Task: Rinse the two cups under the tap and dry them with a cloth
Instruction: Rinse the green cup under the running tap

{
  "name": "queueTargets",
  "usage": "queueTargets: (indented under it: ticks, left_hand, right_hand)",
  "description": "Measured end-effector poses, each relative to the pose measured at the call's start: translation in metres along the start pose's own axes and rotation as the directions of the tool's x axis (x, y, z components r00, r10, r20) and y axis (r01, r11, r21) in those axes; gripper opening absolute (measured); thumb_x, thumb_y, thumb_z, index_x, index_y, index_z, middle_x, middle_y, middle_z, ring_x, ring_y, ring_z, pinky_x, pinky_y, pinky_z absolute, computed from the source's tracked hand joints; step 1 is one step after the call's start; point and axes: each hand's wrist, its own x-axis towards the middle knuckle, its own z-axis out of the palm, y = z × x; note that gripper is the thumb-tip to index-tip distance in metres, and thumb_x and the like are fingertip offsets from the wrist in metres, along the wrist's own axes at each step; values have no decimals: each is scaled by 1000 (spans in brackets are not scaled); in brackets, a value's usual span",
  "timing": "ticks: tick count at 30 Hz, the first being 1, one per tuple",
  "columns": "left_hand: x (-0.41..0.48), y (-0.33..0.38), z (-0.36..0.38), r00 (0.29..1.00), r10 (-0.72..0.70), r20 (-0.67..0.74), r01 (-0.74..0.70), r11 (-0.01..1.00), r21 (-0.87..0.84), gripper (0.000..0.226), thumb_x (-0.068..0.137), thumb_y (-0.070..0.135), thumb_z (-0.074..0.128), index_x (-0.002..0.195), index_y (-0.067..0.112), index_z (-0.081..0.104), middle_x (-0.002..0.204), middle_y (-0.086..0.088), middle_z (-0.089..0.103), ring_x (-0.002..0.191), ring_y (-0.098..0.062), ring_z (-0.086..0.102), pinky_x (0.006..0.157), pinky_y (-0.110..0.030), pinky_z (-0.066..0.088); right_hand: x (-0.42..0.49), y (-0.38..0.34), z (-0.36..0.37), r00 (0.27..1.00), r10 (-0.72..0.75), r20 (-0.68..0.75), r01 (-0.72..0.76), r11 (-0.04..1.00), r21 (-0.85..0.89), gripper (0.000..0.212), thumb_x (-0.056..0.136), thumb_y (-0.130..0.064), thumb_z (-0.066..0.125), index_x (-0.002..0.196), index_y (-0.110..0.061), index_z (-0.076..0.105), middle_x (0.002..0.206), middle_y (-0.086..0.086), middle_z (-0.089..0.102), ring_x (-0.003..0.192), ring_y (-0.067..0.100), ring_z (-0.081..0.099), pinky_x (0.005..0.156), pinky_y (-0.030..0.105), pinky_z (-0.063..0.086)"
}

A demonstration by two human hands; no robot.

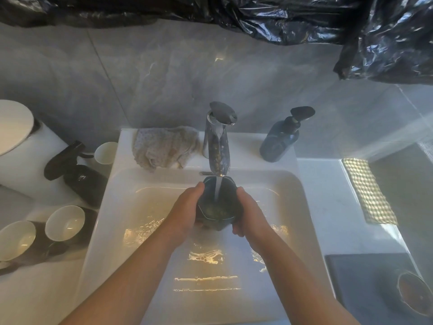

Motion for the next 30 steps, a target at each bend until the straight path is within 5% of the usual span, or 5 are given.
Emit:
queueTargets:
  ticks: [5, 8, 12, 18, 30]
  left_hand:
    - [-1, -1, -3, 1000, -12, -2, 12, 998, -65, 46, 101, 47, 37, 106, 20, 75, 108, -10, 77, 105, -33, 71, 96, -62, 53]
    - [-2, -1, -1, 999, -9, -38, 5, 994, -107, 50, 87, 54, 42, 105, 21, 75, 109, -10, 76, 107, -35, 68, 95, -65, 52]
    - [3, -3, -3, 997, 16, -74, -24, 994, -109, 63, 71, 68, 50, 105, 20, 74, 111, -10, 75, 108, -35, 68, 94, -67, 51]
    - [3, 3, -2, 995, 13, -97, -24, 993, -113, 58, 75, 61, 50, 107, 18, 73, 110, -11, 75, 104, -35, 70, 93, -67, 52]
    - [6, 9, -1, 993, 38, -109, -54, 988, -146, 53, 77, 55, 50, 105, 17, 74, 112, -12, 75, 108, -37, 68, 97, -65, 50]
  right_hand:
    - [0, -2, 0, 1000, -1, 31, 1, 1000, -12, 62, 100, -56, 24, 111, -5, 57, 71, 4, 57, 50, 11, 52, 45, 18, 44]
    - [1, -11, -3, 989, -121, -81, 110, 985, -135, 43, 100, -50, 34, 106, -16, 60, 93, -5, 64, 86, 18, 64, 67, 29, 54]
    - [-3, -56, -18, 800, -503, -327, 397, 852, -340, 45, 92, -42, 47, 129, -18, 59, 120, -9, 59, 104, 10, 56, 78, 0, 37]
    - [13, -119, -18, 549, -835, -38, 697, 483, -530, 49, 94, -34, 50, 138, -14, 57, 145, 0, 54, 136, 16, 49, 113, 36, 41]
    - [19, -128, -12, 475, -880, -4, 699, 381, -606, 28, 95, -13, 57, 118, -7, 72, 128, 7, 69, 129, 19, 57, 108, 17, 36]
